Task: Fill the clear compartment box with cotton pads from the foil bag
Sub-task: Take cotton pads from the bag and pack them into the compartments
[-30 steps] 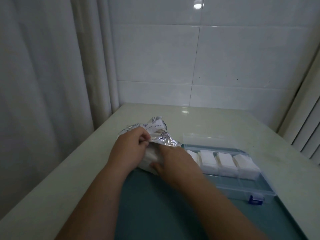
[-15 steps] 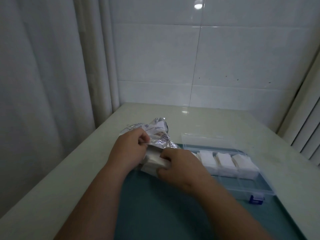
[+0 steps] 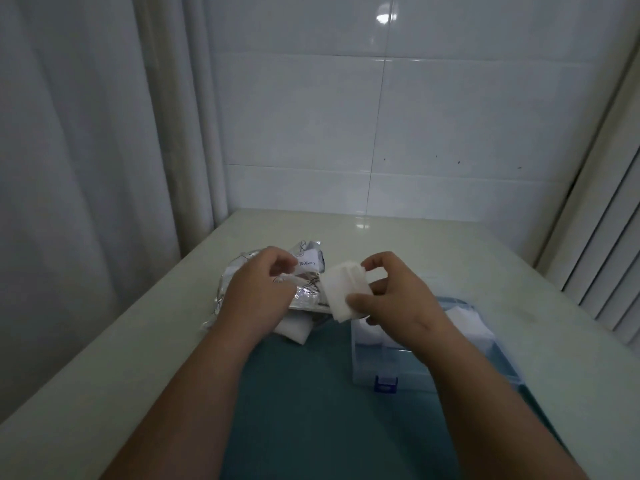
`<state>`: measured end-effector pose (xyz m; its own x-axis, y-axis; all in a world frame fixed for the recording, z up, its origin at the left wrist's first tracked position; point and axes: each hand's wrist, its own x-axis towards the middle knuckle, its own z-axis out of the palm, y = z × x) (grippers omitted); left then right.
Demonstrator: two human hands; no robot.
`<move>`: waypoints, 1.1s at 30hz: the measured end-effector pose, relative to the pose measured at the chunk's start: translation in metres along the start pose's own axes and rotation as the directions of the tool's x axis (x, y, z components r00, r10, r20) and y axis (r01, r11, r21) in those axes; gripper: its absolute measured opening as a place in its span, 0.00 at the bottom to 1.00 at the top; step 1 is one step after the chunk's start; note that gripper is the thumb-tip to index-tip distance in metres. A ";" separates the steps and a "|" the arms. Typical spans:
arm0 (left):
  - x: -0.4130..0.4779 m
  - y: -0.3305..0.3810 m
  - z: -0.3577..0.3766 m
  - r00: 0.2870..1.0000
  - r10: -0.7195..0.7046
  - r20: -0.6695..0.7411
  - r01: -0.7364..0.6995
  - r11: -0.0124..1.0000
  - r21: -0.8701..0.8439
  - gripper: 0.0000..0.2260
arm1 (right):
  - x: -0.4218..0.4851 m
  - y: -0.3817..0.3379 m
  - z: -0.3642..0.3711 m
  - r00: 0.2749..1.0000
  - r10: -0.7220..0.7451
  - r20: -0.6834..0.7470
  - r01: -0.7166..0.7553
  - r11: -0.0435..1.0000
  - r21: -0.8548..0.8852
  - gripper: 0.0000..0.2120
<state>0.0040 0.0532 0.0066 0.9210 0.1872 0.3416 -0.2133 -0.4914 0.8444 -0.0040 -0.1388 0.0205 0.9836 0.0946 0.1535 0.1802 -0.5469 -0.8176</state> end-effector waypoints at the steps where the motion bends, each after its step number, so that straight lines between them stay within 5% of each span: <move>1: 0.000 0.006 0.002 0.999 -0.043 -0.009 0.041 0.992 -0.119 0.15 | 0.001 -0.001 -0.005 1.000 0.007 -0.019 -0.006 0.999 0.041 0.18; 4: -0.001 0.026 0.009 0.990 -0.124 0.062 0.138 0.931 -0.338 0.10 | 0.003 -0.005 -0.019 0.998 0.007 -0.059 0.003 0.988 0.157 0.19; 14: 0.000 0.032 0.048 0.856 -0.085 0.510 0.262 0.922 -0.285 0.25 | 0.000 0.019 -0.037 0.995 0.056 -0.086 -0.041 0.985 0.165 0.20; 22: -0.013 0.029 0.056 0.935 -0.072 0.346 0.211 0.900 -0.381 0.16 | -0.004 0.034 -0.032 0.998 0.044 -0.040 -0.038 0.991 0.129 0.12; 28: -0.017 0.029 0.049 0.939 -0.060 0.338 0.123 0.978 -0.169 0.19 | -0.009 0.029 -0.030 0.999 -0.044 -0.006 0.044 0.997 0.058 0.13; 33: -0.013 0.025 0.044 0.935 -0.113 0.337 0.179 0.968 -0.174 0.16 | -0.010 0.028 -0.026 1.000 -0.026 0.008 0.026 1.000 -0.018 0.17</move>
<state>0.0013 0.0012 0.0055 0.9948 -0.0563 0.0853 -0.0982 -0.2946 0.9506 -0.0086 -0.1770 0.0104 0.9787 0.1149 0.1701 0.2052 -0.5594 -0.8031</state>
